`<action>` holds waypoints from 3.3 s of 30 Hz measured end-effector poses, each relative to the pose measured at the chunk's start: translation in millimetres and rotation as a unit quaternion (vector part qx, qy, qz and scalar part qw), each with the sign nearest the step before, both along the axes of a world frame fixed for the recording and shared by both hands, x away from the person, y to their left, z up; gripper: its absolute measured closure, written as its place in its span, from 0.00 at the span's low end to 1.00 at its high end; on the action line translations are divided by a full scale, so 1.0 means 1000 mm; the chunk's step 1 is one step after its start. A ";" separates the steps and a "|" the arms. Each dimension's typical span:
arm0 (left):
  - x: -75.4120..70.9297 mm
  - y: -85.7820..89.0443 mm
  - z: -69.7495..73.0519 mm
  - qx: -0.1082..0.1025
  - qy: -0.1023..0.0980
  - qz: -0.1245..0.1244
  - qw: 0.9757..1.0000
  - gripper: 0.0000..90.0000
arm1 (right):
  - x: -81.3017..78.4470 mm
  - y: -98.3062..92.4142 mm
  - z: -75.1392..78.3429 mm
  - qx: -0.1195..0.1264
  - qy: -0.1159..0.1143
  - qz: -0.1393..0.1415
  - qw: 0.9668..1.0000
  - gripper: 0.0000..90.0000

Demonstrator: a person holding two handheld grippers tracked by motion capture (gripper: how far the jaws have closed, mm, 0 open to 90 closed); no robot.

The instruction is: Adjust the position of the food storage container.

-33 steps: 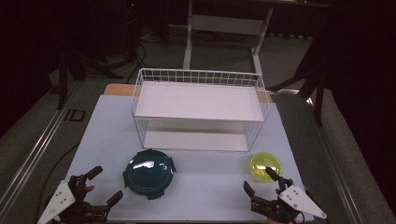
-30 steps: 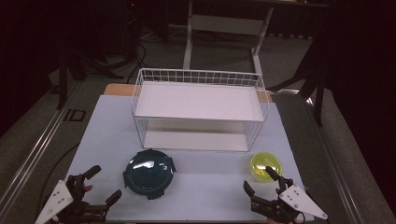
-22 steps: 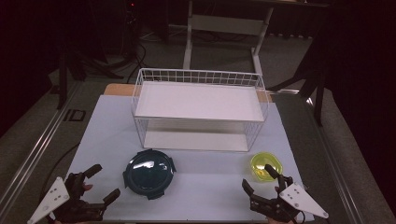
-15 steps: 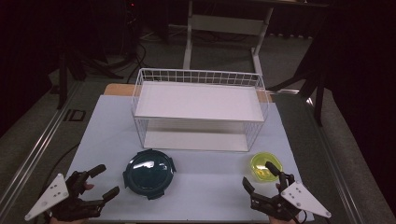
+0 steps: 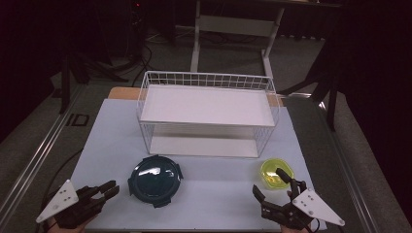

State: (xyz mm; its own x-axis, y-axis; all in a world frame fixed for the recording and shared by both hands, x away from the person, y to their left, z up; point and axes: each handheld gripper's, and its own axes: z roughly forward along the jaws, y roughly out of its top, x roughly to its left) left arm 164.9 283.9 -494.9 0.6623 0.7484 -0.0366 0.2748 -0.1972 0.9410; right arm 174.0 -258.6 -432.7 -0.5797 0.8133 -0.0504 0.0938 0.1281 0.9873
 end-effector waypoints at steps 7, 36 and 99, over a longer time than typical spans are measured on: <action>0.016 0.003 -0.017 0.045 0.040 0.020 0.998 1.00 | 0.000 -0.001 -0.001 0.000 0.002 0.002 1.000 0.15; 0.061 -0.041 -0.025 0.062 0.064 -0.030 0.996 1.00 | -0.001 -0.002 -0.003 -0.001 0.007 0.006 1.000 0.15; 0.091 -0.111 -0.024 0.054 0.092 -0.092 0.990 1.00 | 0.001 0.003 -0.008 -0.007 0.021 0.018 1.000 0.15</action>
State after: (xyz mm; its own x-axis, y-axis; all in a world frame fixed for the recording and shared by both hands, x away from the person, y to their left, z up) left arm 256.2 173.0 -519.1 0.7768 0.6224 -0.0957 0.3907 -0.3572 0.8484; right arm 175.3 -255.7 -440.8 -0.6097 0.7917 -0.0372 0.1307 0.1467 0.9805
